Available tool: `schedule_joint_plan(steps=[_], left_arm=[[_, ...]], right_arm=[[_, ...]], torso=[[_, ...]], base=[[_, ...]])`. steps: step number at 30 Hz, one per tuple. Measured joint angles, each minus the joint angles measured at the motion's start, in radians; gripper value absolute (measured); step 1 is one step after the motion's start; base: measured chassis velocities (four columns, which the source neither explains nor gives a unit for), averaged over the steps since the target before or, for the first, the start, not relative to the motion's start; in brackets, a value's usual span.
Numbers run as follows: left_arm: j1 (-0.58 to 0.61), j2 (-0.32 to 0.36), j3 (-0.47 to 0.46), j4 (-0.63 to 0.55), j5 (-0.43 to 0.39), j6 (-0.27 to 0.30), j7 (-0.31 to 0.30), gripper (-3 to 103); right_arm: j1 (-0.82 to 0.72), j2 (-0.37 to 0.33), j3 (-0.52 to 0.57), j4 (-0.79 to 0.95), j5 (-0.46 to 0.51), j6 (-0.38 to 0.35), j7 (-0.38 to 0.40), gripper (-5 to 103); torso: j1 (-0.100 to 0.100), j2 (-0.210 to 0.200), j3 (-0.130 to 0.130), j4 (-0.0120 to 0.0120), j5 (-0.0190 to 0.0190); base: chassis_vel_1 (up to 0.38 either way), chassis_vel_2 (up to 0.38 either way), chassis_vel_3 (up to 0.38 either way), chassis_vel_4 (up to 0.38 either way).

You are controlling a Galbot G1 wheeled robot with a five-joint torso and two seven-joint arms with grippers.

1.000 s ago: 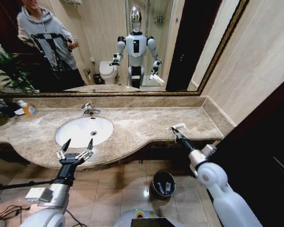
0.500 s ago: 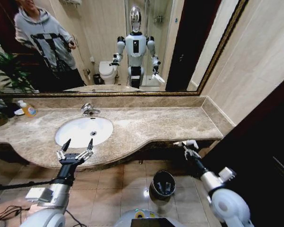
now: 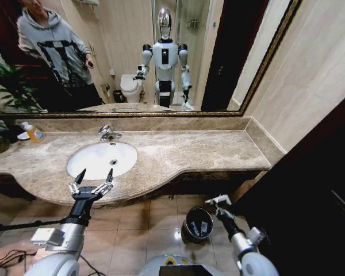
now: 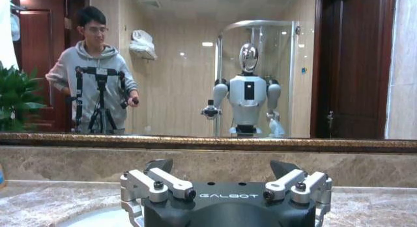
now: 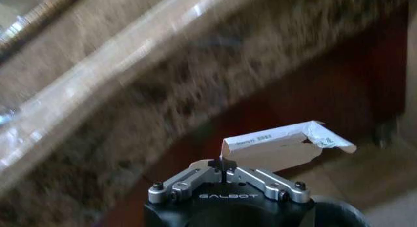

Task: Pick up the trash from the sink and place it in the trash bin.

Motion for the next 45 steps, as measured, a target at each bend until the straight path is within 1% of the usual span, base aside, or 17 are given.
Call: schedule_joint_plan(steps=[3,5,13,15,17,19,23,24,26,28,30,35,38,39,41,43,45], left_arm=[[0.0,0.0,0.0,0.0,0.0,0.0,0.0,100],[0.0,0.0,0.0,0.0,0.0,0.0,0.0,100],[0.0,0.0,0.0,0.0,0.0,0.0,0.0,100],[0.0,0.0,0.0,0.0,0.0,0.0,0.0,100],[0.0,0.0,0.0,0.0,0.0,0.0,0.0,100],[0.0,0.0,0.0,0.0,0.0,0.0,0.0,100],[0.0,0.0,0.0,0.0,0.0,0.0,0.0,100],[0.0,0.0,0.0,0.0,0.0,0.0,0.0,100],[0.0,0.0,0.0,0.0,0.0,0.0,0.0,100],[0.0,0.0,0.0,0.0,0.0,0.0,0.0,100],[0.0,0.0,0.0,0.0,0.0,0.0,0.0,100],[0.0,0.0,0.0,0.0,0.0,0.0,0.0,100],[0.0,0.0,0.0,0.0,0.0,0.0,0.0,100],[0.0,0.0,0.0,0.0,0.0,0.0,0.0,100],[0.0,0.0,0.0,0.0,0.0,0.0,0.0,100],[0.0,0.0,0.0,0.0,0.0,0.0,0.0,100],[0.0,0.0,0.0,0.0,0.0,0.0,0.0,100]], right_arm=[[0.033,0.006,-0.016,-0.071,0.0,-0.001,-0.001,0],[0.082,0.008,-0.027,-0.142,0.019,-0.021,-0.001,0],[0.209,0.008,-0.063,-0.301,0.053,-0.052,-0.005,0],[0.221,0.007,-0.068,-0.32,0.056,-0.054,-0.006,0],[0.265,0.001,-0.088,-0.4,0.053,-0.056,-0.006,0],[0.275,-0.001,-0.093,-0.421,0.053,-0.056,-0.006,0],[0.33,-0.009,-0.124,-0.548,0.052,-0.059,-0.011,0],[0.33,-0.009,-0.124,-0.548,0.052,-0.059,-0.011,0],[0.363,-0.007,-0.14,-0.629,0.024,-0.036,-0.026,0],[0.369,-0.007,-0.143,-0.645,0.019,-0.032,-0.031,0],[0.399,-0.004,-0.155,-0.715,0.006,-0.023,-0.043,0],[0.436,0.005,-0.172,-0.796,-0.011,-0.009,-0.057,0],[0.469,0.017,-0.184,-0.876,-0.05,0.011,-0.074,0],[0.489,0.025,-0.183,-0.921,-0.086,0.036,-0.088,0],[0.495,0.027,-0.182,-0.933,-0.098,0.045,-0.09,0],[0.527,0.034,-0.175,-0.995,-0.152,0.081,-0.103,0],[0.532,0.033,-0.174,-1.005,-0.165,0.086,-0.11,-2]], torso=[[0.0,0.0,0.0,0.0,0.0002],[0.0,0.0,0.0,0.0,0.0001],[0.0,0.0,0.0,0.0001,0.0001],[0.0,0.0,0.0,0.0001,0.0001],[0.0,0.0,0.0,0.0001,0.0001],[0.0,0.0,0.0,0.0001,0.0001],[0.0,0.0,0.0,0.0,0.0],[0.0,0.0,0.0,0.0,0.0],[0.0,0.0,0.0,0.0,0.0001],[0.0,0.0,0.0,0.0,0.0002],[0.0,0.0,0.0,0.0,0.0001],[0.0,0.0,0.0,0.0,0.0001],[0.0,0.0,0.0,0.0,0.0001],[0.0,0.0,0.0,0.0,0.0002],[0.0,0.0,0.0,0.0,0.0002],[0.0,0.0,0.0,0.0,0.0001],[0.0,0.0,0.0,0.0,0.0002]], base=[[0.0,0.0,0.0,0.0],[0.0,0.0,0.0,0.0],[0.0,0.0,0.0,0.0],[0.0,0.0,0.0,0.0],[0.0,0.0,0.0,0.0],[0.0,0.0,0.0,0.0],[0.0,0.0,0.0,0.0],[0.0,0.0,0.0,0.0],[0.0,0.0,0.0,0.0],[0.0,0.0,0.0,0.0],[0.0,0.0,0.0,0.0],[0.0,0.0,0.0,0.0],[0.0,0.0,0.0,0.0],[0.0,0.0,0.0,0.0],[0.0,0.0,0.0,0.0],[0.0,0.0,0.0,0.0],[0.0,0.0,0.0,0.0]])
